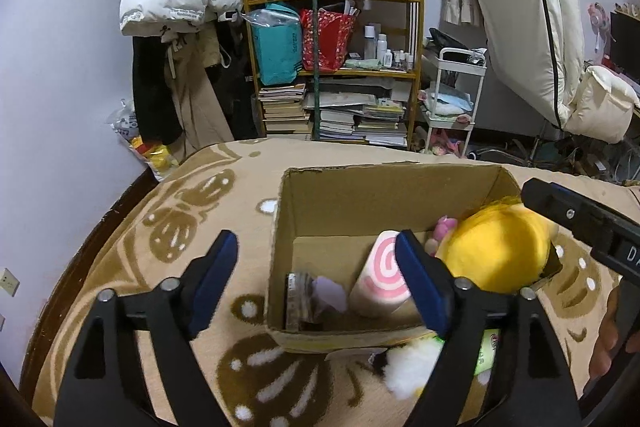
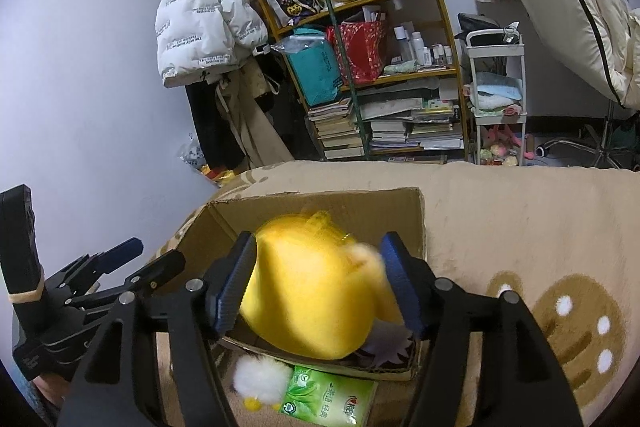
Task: Organize soft objects
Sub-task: 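Open both tools to drop the bag and yellow plush into the box, then move both tools toward the white fluffy toy and green tissue pack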
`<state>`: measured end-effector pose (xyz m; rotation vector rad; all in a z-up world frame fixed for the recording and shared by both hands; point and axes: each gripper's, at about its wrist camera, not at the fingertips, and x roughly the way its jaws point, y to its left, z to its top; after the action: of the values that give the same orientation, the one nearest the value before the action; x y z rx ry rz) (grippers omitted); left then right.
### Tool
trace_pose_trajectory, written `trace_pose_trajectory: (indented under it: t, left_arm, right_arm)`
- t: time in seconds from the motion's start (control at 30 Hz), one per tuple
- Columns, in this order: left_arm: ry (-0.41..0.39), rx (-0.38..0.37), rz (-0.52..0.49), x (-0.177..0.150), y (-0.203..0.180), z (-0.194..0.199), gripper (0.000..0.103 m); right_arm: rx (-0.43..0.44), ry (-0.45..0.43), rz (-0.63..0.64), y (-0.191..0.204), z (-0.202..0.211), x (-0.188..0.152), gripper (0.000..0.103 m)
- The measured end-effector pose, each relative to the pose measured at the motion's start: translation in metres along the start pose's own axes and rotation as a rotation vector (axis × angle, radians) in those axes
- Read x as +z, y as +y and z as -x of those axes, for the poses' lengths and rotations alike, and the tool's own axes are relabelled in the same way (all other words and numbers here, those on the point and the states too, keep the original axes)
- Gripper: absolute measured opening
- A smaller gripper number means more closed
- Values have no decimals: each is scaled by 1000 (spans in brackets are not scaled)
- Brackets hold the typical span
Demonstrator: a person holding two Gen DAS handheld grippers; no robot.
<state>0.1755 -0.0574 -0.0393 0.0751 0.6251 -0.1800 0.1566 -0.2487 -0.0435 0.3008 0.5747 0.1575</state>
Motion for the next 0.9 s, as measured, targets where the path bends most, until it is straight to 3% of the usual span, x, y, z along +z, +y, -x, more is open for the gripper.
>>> trace_pose_trajectory:
  t: [0.17, 0.23, 0.37, 0.43, 0.9]
  left_arm:
    - [11, 15, 18, -1, 6, 9, 96]
    - [12, 28, 21, -2, 8, 13, 97]
    - [23, 36, 16, -3, 9, 22, 98]
    - [19, 32, 16, -3, 9, 28, 99]
    - [7, 36, 6, -14, 13, 78, 100]
  right_arm:
    - [-8, -12, -6, 0, 8, -2, 82]
    - [-23, -15, -9, -1, 14, -2, 91]
    - [-38, -16, 13, 3, 27, 0, 93]
    - [-52, -26, 26, 7, 36, 0, 103]
    - [-67, -19, 32, 20, 81, -13, 103]
